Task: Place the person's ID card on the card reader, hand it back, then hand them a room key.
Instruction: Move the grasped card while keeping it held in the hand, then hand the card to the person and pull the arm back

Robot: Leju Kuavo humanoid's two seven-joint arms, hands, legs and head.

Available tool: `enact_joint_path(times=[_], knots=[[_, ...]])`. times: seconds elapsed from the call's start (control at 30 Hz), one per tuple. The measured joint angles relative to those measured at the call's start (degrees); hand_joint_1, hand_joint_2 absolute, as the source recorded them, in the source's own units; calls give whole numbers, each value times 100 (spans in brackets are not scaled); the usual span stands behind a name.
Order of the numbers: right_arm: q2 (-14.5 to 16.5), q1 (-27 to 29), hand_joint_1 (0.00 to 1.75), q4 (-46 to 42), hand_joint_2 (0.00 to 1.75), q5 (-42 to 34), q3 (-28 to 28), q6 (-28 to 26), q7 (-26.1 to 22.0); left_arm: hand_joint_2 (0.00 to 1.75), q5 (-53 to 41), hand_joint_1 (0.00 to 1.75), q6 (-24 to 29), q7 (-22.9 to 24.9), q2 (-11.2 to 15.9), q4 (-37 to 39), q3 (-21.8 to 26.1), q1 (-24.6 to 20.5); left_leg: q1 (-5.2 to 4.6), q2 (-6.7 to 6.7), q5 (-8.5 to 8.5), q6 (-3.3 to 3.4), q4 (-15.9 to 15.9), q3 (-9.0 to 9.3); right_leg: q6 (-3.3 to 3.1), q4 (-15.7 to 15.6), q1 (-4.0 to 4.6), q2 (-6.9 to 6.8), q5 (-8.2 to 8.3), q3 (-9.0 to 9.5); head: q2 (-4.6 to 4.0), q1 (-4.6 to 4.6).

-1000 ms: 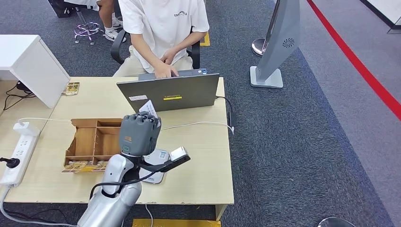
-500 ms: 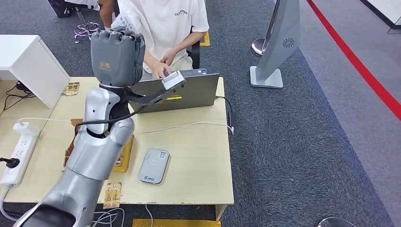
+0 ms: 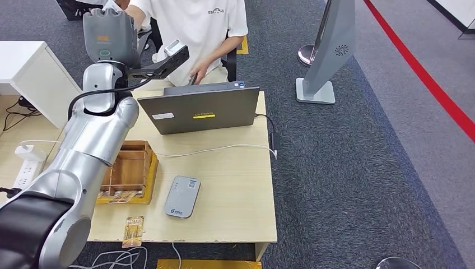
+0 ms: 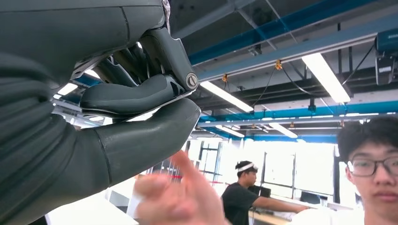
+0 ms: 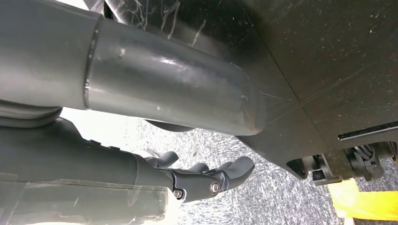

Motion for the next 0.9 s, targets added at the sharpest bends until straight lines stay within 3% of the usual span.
enact_joint_path(times=[0.57, 0.7, 0.9], knots=[[0, -9, 0, 0, 0, 45, 90, 5, 9, 175, 42, 175, -20, -89, -6, 300, 120, -43, 0, -1, 0, 0, 0, 0, 0, 0, 0, -1, 0, 0, 0, 0], [0, -9, 0, 2, 0, 46, 91, 5, 9, 175, 49, 0, -26, -89, -5, 322, 122, -42, 0, -2, 0, 0, 0, 0, 0, 0, 0, -2, 0, -1, 0, 0], [0, -11, 0, 2, 0, 61, 95, 5, 10, 175, 55, 0, 0, -117, -5, 325, 147, -42, -1, -3, 0, 0, 0, -1, 0, 0, 0, -2, 0, 0, 0, 0]])
